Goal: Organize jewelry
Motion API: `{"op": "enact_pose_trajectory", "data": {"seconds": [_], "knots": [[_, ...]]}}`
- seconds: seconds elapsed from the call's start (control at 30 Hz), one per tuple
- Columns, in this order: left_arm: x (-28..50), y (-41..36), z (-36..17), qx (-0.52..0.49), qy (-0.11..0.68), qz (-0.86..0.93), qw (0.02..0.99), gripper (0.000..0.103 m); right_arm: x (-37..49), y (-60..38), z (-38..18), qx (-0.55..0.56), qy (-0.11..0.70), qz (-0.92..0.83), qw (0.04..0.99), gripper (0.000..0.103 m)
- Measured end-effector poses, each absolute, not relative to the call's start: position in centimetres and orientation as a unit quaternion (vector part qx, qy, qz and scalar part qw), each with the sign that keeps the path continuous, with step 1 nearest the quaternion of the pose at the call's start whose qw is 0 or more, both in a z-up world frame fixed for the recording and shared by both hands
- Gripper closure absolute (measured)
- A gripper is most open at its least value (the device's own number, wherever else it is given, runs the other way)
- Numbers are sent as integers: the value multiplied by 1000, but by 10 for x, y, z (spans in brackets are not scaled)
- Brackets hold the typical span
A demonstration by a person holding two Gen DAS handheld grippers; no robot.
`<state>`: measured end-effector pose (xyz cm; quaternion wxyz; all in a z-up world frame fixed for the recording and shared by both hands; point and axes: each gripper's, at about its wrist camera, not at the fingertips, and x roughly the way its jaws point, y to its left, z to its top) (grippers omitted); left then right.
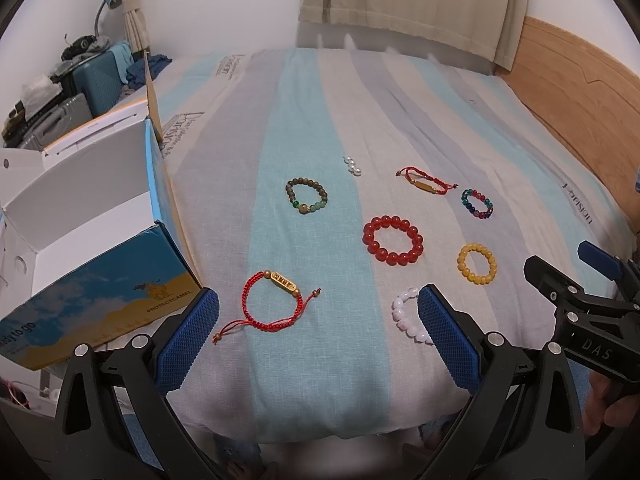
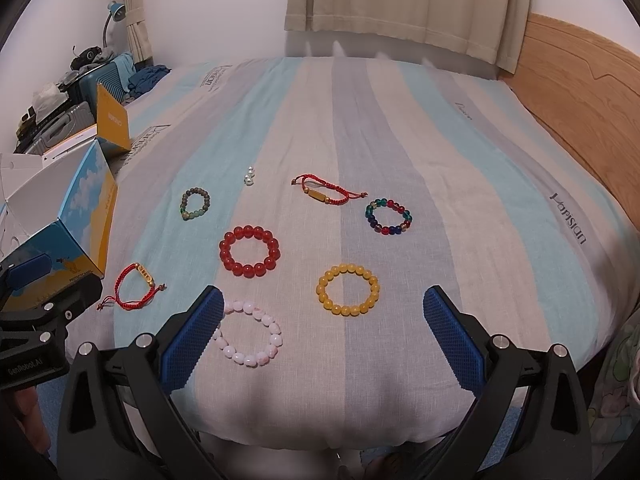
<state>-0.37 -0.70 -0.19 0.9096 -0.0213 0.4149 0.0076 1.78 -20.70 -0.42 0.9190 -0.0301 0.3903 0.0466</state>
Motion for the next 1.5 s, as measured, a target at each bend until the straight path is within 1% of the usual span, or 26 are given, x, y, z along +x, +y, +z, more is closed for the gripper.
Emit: {"op": "enact_pose_trajectory", "data": {"seconds": [0.87,1.13,1.5], "knots": [[2,-11,-8,-21,425,1,905,6,24,-214,-4,-40,388,38,920,7],[10,4,-27,-27,442,0,897,6,39,-219,-11,-43,407,41,912,7],[36,24,-72,-41,481,5,876,6,78,-236,-39,-50,433,23,900,7]]}}
